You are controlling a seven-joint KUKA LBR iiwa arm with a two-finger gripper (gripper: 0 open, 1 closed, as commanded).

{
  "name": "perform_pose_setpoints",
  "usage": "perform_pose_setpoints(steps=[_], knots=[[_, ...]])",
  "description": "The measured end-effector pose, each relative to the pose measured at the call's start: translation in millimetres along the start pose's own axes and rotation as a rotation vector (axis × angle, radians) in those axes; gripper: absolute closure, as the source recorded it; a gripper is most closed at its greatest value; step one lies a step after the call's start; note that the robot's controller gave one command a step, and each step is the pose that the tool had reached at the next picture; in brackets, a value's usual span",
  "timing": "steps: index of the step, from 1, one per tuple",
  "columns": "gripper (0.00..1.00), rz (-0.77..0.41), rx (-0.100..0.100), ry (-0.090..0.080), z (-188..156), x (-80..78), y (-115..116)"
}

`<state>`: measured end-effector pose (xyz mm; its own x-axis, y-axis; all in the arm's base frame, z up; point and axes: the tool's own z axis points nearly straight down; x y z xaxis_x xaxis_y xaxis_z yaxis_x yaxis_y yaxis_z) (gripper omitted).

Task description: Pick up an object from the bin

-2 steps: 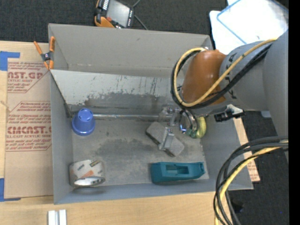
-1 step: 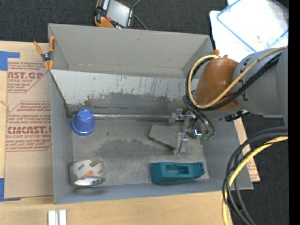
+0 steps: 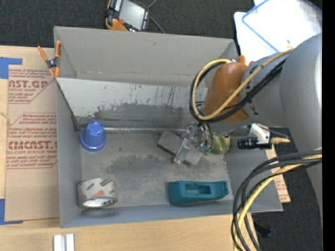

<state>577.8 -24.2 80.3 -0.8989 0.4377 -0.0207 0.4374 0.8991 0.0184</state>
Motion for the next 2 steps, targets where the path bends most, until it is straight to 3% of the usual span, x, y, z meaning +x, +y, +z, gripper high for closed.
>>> perform_pose_setpoints(steps=[1,2], knots=[[1.0,-0.001,0.0,0.0,0,-0.3,0],[1.0,-0.017,-0.002,-0.005,-66,-4.0,0]])
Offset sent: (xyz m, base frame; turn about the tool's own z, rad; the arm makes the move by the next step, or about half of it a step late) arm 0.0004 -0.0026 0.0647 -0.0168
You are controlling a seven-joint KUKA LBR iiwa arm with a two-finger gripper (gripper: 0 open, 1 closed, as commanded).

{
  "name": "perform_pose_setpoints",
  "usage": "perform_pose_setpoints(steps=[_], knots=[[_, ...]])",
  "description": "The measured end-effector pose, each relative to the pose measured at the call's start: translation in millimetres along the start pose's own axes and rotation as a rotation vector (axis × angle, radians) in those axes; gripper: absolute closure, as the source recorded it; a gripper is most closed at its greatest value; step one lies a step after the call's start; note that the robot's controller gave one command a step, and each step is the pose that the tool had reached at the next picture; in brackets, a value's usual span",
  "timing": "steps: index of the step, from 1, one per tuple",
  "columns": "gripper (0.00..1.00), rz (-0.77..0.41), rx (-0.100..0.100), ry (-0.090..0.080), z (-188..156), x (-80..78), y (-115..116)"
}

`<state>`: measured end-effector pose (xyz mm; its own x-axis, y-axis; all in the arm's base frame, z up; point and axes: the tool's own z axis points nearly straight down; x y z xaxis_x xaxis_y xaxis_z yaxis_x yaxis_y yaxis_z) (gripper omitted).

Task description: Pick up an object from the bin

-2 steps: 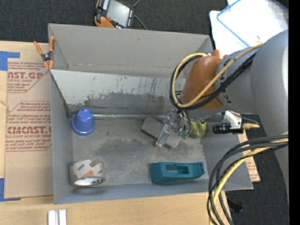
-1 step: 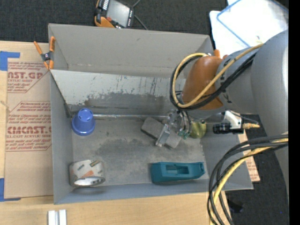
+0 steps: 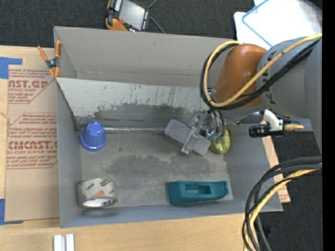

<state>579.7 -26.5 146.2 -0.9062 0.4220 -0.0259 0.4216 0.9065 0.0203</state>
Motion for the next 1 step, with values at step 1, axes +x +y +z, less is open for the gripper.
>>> perform_pose_setpoints(steps=[1], knots=[[1.0,-0.022,0.007,0.015,39.6,11.3,-3.5]])
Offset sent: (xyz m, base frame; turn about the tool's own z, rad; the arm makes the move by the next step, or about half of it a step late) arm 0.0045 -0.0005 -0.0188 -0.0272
